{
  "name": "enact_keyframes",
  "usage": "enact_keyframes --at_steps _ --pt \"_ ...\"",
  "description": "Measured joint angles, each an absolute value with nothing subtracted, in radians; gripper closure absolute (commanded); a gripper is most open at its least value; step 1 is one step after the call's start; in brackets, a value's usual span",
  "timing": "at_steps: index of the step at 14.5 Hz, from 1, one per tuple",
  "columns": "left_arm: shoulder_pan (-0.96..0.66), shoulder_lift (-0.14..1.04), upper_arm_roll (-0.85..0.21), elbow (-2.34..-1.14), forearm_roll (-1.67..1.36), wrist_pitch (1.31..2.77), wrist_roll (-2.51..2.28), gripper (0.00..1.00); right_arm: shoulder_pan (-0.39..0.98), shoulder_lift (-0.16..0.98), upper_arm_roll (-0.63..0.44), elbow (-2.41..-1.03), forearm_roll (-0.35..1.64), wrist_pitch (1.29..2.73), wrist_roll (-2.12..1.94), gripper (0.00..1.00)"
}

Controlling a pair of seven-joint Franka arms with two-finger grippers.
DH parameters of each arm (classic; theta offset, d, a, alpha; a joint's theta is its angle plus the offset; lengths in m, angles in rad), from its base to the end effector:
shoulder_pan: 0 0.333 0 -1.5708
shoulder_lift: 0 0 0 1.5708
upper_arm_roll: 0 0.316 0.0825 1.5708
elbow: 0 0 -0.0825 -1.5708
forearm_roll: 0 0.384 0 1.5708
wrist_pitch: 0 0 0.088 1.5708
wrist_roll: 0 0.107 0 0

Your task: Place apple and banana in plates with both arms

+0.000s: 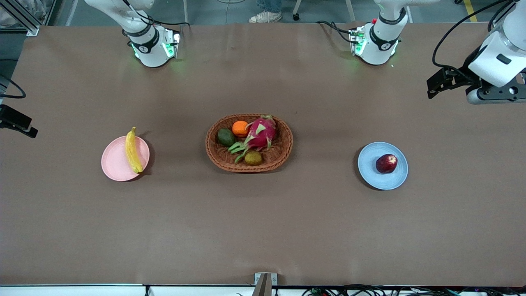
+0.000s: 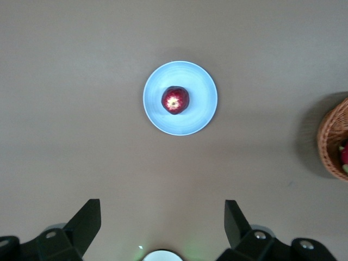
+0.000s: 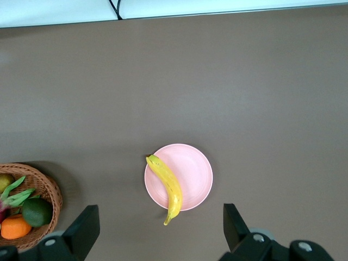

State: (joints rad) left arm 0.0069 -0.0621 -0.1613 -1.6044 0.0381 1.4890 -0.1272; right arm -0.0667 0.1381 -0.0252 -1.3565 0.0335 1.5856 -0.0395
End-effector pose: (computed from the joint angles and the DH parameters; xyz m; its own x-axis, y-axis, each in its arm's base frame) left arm 0.5206 -0.0795 0.6351 0.9986 -0.0232 -0.0475 -0.0258 -0.9982 -0.0545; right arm 0.5971 -0.0502 0.6476 0.9944 -0.0519 0.0920 -0.0497 -0.9984 -0.0263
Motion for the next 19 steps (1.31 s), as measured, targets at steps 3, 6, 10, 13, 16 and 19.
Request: enact_keyframes --at_steps 3,6,10,13,16,19 --pt "0.011 -0.063 -0.159 -1.600 0.041 1.489 -0.104 0.00 -0.067 0.094 -0.025 -1.412 0.033 1.581 -0.039 0.00" --pt "0.011 -0.063 -0.160 -1.599 0.041 1.489 -0.100 0.00 -0.067 0.054 -0.024 -1.453 0.033 1.580 -0.038 0.00" --pt "0.011 -0.063 -0.160 -1.599 0.038 1.489 -0.071 0.00 -0.067 0.005 -0.024 -1.525 0.033 1.594 -0.038 0.00" --pt "0.011 -0.063 -0.159 -1.596 0.016 1.489 -0.071 0.00 -0.067 -0.018 -0.023 -1.558 0.030 1.596 -0.038 0.00" --pt "0.011 -0.063 -0.156 -1.596 0.015 1.489 -0.071 0.00 -0.067 -0.025 -0.023 -1.569 0.014 1.597 -0.038 0.00" --pt "0.011 -0.063 -0.154 -1.595 0.015 1.489 -0.071 0.00 -0.067 -0.025 -0.023 -1.570 0.012 1.597 -0.038 0.00"
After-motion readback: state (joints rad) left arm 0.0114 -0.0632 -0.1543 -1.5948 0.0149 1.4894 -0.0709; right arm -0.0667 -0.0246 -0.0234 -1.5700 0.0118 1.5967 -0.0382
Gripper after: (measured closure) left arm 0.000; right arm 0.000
